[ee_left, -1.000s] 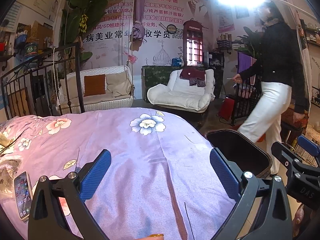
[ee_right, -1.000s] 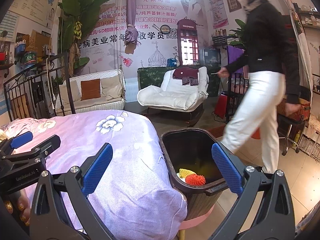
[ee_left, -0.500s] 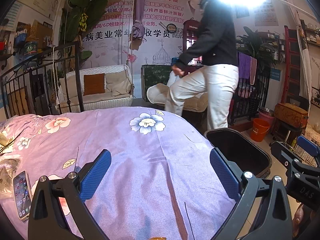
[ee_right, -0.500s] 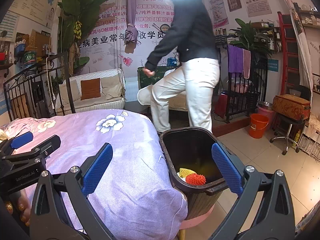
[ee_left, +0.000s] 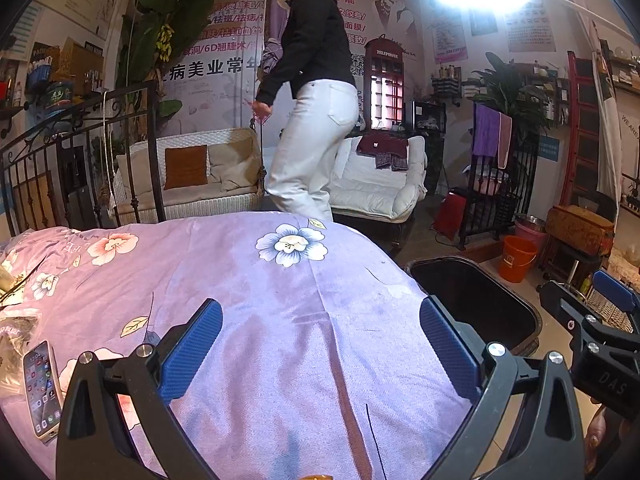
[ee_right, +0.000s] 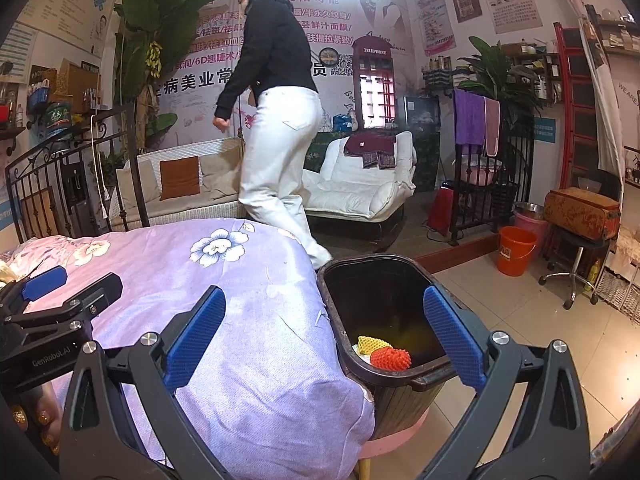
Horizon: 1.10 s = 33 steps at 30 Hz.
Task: Collect trash
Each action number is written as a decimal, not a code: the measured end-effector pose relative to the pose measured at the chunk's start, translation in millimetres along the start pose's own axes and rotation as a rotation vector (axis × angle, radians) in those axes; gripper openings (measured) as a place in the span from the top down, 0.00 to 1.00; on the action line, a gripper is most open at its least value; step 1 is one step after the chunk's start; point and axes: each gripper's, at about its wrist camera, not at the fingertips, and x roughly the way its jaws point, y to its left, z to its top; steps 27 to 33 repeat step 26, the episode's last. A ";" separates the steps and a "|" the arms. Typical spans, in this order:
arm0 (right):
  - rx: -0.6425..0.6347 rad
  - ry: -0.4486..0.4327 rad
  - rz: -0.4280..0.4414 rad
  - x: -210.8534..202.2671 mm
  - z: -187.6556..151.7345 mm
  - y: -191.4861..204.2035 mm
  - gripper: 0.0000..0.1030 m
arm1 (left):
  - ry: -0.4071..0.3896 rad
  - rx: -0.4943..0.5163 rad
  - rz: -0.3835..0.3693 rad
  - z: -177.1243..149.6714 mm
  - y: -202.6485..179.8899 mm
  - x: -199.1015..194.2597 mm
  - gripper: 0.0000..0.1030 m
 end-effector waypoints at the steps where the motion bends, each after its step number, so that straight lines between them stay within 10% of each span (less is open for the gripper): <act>1: 0.000 0.000 0.000 0.2 -0.1 -0.1 0.05 | 0.001 0.001 0.000 -0.1 0.1 0.2 0.05; 33: 0.006 0.034 -0.006 11.6 -1.2 5.5 0.05 | 0.039 -0.029 0.002 -3.0 8.7 8.8 0.05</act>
